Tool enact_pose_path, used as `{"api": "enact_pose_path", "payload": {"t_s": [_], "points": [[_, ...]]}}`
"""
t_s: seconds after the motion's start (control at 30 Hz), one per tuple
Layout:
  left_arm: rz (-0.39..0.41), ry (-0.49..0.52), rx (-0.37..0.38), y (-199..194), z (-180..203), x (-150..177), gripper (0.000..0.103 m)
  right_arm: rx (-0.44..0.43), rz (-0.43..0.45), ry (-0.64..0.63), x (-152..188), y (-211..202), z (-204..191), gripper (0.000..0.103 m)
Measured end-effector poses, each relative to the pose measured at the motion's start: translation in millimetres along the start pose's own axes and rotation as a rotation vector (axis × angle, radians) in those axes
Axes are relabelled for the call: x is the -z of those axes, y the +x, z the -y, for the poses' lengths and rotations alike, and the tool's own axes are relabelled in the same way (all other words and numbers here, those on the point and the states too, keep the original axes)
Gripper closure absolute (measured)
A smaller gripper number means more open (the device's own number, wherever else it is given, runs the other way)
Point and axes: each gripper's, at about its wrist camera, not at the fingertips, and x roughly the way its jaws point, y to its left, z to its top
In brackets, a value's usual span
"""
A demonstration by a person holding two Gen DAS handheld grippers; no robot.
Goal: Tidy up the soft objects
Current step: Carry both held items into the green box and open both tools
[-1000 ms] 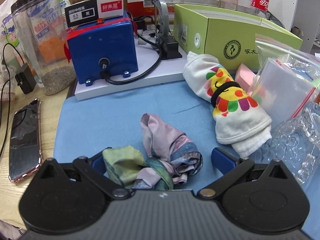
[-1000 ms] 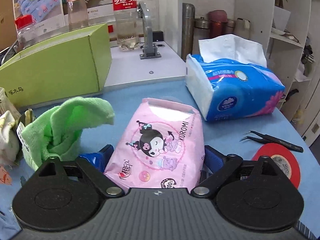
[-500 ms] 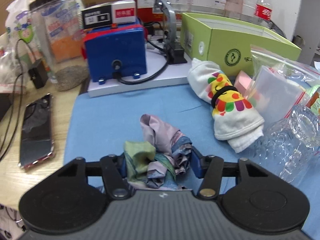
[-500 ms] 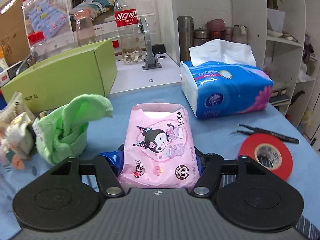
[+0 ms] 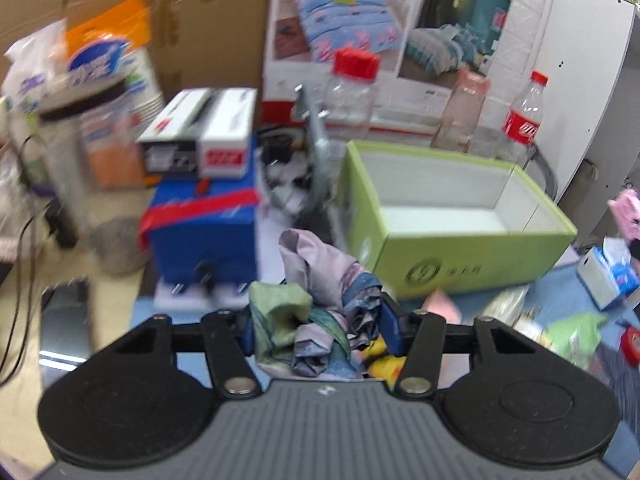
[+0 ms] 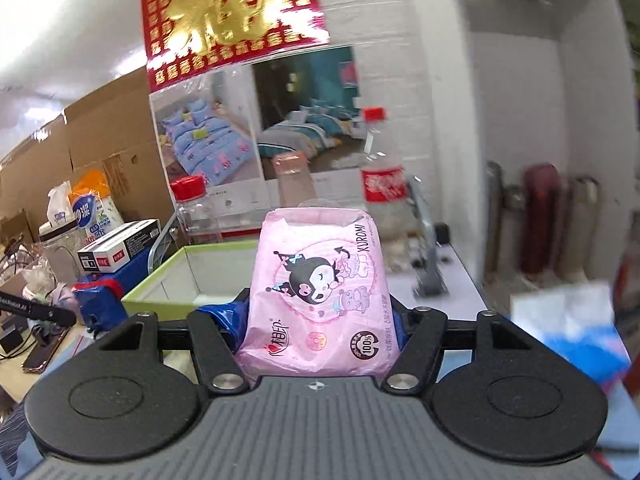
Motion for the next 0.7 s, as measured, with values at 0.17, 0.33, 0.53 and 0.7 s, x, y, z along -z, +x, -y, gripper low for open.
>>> {"api": "enact_pose_path", "payload": {"t_s": [0.17,0.33,0.53,0.7], "points": [[0.023,0.044,0.053,40.0,42.8,-57.2,0.048,-0.009,-0.081,-0.076,-32.1,72.8,-14.2,0.052],[0.021,0.061,0.057,81.4,65.2,-92.4,0.046,-0.026,-0.169,-0.08,-37.7,129.4,-18.3,0.049],[0.012,0.018,0.074,110.3,60.1,-95.6,0.006,0.001,-0.31,-0.031,-27.5,168.2,-19.8,0.047],[0.031,0.018,0.058,92.0,53.5,-86.9,0.003,0.005,-0.191,-0.056,-33.7,136.7,-23.1,0.046]]}}
